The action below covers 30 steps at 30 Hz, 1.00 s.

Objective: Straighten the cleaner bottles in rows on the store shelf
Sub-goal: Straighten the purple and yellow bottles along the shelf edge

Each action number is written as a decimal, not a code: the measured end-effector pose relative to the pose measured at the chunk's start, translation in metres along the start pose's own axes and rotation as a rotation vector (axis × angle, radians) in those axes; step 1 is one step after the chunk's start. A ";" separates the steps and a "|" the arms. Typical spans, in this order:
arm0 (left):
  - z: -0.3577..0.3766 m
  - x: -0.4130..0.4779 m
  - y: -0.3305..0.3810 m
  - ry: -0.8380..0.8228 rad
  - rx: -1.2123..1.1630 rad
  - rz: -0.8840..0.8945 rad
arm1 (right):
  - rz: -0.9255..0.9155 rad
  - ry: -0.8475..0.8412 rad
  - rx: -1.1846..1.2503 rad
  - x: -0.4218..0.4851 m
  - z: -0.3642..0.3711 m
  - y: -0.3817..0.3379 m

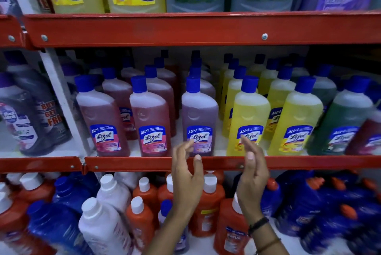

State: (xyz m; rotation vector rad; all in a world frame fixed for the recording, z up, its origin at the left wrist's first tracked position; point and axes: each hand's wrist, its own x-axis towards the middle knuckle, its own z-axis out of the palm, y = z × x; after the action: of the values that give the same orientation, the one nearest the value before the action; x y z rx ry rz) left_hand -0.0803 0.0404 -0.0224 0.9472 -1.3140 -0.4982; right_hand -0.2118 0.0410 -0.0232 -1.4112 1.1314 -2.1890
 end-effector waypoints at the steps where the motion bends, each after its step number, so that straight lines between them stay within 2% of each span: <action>1: 0.005 -0.003 0.006 -0.044 -0.011 0.014 | -0.039 0.046 -0.011 0.004 -0.008 0.001; 3: 0.021 -0.005 0.012 -0.236 -0.011 -0.026 | -0.019 0.067 -0.023 0.018 -0.021 0.005; 5: 0.037 -0.004 0.010 -0.389 -0.004 -0.108 | 0.105 0.005 -0.018 0.031 -0.030 0.010; 10: 0.064 0.004 0.001 -0.499 0.030 -0.222 | 0.201 -0.165 -0.023 0.051 -0.046 0.019; 24: 0.069 0.016 0.002 -0.562 -0.055 -0.328 | 0.248 -0.104 0.026 0.051 -0.053 0.019; 30: 0.068 0.013 0.009 -0.545 -0.017 -0.299 | 0.261 -0.104 -0.010 0.052 -0.049 0.012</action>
State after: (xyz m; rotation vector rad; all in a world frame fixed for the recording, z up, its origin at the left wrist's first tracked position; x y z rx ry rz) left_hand -0.1438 0.0151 -0.0089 1.0399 -1.6533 -1.0511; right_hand -0.2802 0.0232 -0.0099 -1.2846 1.2152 -1.9105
